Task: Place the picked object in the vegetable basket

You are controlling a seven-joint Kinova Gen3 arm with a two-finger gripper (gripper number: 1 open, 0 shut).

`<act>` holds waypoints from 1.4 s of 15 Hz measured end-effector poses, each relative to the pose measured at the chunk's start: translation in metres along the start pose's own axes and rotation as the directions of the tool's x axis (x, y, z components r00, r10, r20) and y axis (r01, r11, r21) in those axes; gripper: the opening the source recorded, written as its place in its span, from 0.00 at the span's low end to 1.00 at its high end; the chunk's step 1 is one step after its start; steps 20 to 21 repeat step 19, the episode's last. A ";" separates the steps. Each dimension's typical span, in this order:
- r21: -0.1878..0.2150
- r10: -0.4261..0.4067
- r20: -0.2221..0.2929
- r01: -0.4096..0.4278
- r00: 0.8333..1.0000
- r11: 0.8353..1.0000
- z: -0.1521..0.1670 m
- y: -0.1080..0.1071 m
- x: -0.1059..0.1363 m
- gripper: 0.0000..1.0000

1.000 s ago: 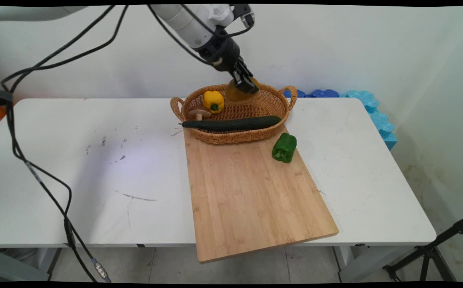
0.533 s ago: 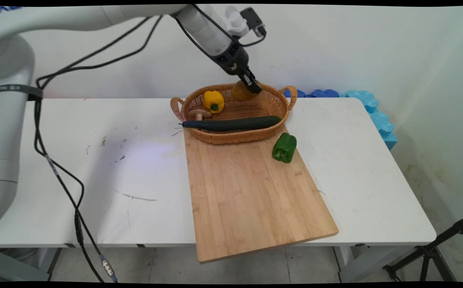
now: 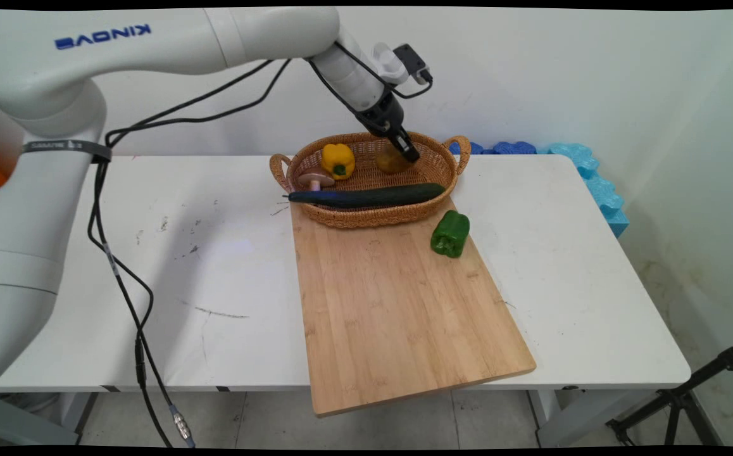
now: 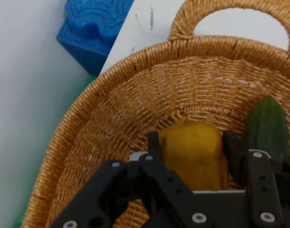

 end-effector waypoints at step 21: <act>0.000 -0.038 0.006 0.038 0.999 0.999 0.050 -0.007 -0.003 1.00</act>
